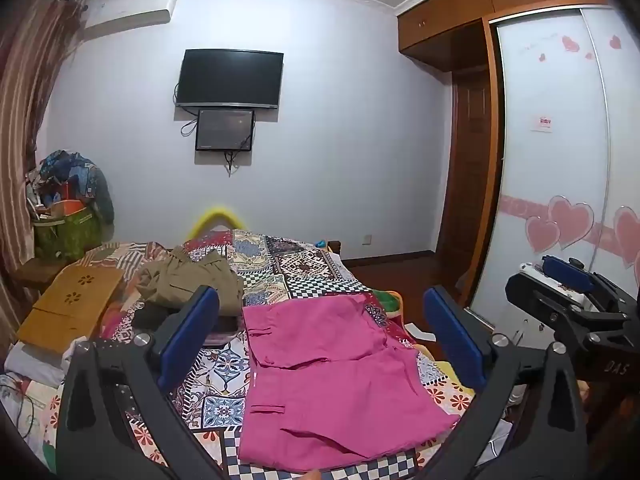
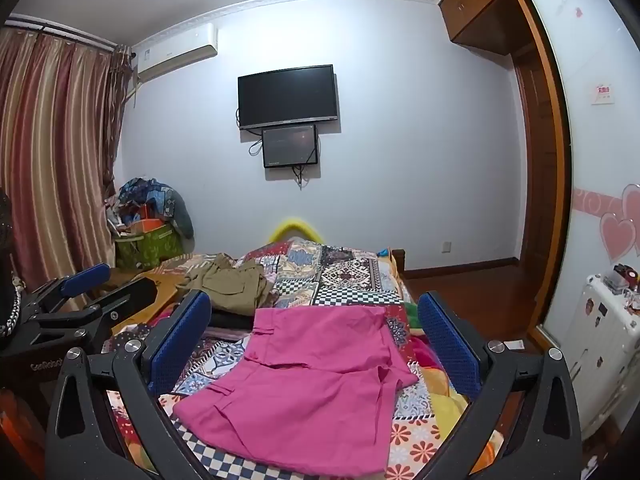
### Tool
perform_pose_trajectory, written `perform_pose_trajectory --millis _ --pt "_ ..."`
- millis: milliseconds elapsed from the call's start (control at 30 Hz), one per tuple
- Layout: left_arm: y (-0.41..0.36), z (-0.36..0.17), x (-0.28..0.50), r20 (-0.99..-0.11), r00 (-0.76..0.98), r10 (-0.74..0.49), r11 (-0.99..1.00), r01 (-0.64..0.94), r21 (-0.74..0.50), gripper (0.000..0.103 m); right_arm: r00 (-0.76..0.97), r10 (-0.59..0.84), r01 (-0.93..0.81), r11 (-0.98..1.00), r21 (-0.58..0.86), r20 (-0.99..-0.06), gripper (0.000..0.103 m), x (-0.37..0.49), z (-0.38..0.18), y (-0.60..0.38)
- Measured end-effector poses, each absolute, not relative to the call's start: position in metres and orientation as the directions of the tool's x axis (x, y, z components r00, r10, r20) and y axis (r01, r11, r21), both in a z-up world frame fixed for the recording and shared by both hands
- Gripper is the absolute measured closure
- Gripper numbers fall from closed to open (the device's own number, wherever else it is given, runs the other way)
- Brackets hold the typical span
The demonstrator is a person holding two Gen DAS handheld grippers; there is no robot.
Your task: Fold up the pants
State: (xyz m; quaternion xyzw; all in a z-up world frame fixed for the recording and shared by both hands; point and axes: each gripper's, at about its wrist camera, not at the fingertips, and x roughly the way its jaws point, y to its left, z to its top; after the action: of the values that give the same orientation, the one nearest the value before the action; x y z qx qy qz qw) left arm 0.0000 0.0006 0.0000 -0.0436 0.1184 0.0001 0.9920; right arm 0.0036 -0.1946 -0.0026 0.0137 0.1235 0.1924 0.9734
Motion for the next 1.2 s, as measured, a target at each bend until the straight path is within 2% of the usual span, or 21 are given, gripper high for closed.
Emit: perform_pose_trajectory --millis 1200 --pt "-0.0030 0.0004 -0.0021 -0.236 0.972 -0.015 0.998 -0.001 -0.067 0.000 0.895 0.373 -0.365 0.928 0.082 -0.245 0.000 0.0078 -0.0085 -0.1947"
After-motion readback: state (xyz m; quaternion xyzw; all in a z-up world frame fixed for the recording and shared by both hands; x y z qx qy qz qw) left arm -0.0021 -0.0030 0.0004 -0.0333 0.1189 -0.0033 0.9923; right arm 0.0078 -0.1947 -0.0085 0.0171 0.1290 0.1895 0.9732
